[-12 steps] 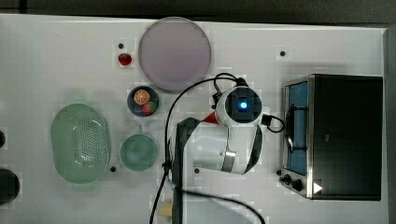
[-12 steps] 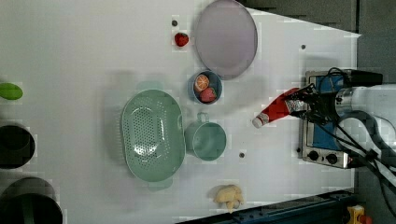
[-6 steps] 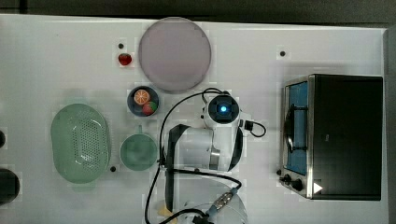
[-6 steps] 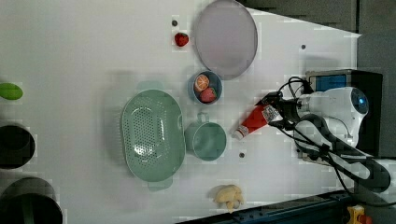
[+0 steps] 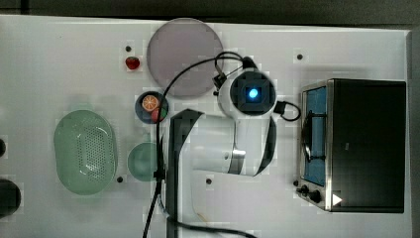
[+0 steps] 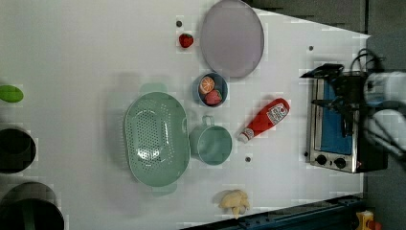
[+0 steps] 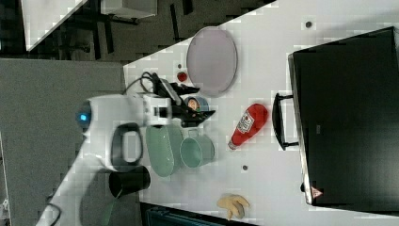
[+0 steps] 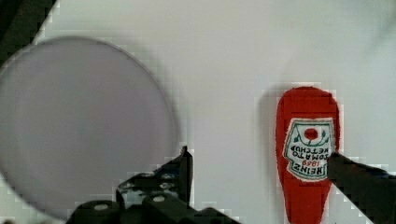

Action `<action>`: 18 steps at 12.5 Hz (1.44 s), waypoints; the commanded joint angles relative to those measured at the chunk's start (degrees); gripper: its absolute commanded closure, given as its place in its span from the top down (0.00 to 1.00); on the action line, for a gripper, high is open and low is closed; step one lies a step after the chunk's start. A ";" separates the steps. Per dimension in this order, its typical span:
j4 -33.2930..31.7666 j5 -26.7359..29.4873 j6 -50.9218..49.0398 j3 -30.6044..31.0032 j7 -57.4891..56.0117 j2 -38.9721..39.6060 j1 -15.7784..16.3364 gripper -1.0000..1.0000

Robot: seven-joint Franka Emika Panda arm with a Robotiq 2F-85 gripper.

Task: Pick Ketchup from oven and place it on table.

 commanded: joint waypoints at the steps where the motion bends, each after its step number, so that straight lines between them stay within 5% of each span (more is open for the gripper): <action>1: 5.35 -0.85 -6.74 1.23 -0.96 -4.47 0.66 1.00; 11: 26.99 -2.07 -37.65 1.28 0.76 -6.49 0.67 1.00; 18: 30.82 -4.36 -44.02 1.10 3.14 -6.44 0.65 1.00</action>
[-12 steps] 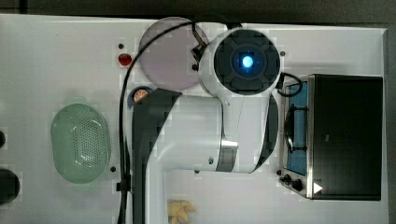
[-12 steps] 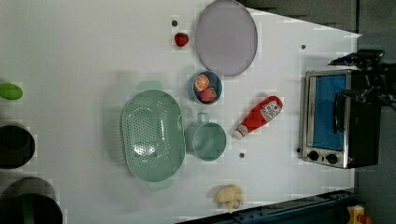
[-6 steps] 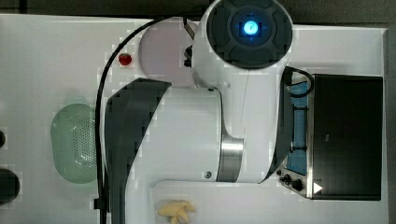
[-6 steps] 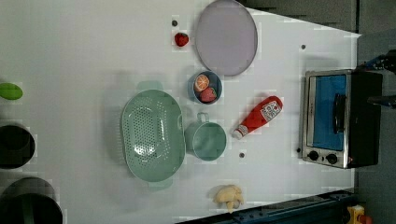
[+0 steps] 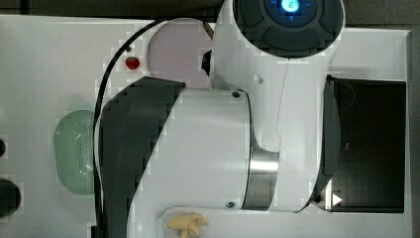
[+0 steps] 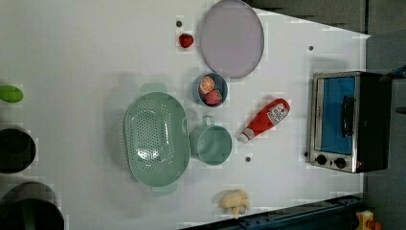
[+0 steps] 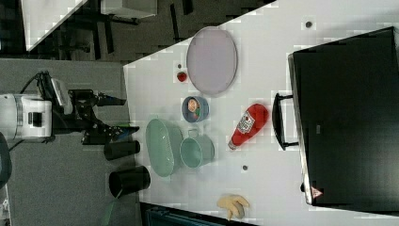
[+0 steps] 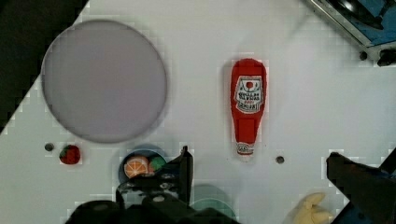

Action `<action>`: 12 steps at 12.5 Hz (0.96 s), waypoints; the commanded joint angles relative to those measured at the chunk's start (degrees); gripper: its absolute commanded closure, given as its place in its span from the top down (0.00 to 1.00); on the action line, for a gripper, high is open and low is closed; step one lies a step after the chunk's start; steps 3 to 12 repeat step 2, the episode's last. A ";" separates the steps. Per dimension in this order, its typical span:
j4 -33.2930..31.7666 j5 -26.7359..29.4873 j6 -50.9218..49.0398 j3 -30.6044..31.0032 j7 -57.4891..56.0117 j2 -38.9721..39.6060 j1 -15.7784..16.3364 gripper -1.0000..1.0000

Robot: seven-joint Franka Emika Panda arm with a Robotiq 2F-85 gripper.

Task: Pick Ketchup from oven and place it on table.

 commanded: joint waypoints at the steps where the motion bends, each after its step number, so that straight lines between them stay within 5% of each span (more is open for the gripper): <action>1: 0.33 -1.78 -1.52 0.37 1.29 -0.57 -0.52 1.00; 12: 0.31 -1.78 -1.52 0.43 1.29 -0.52 -0.52 1.00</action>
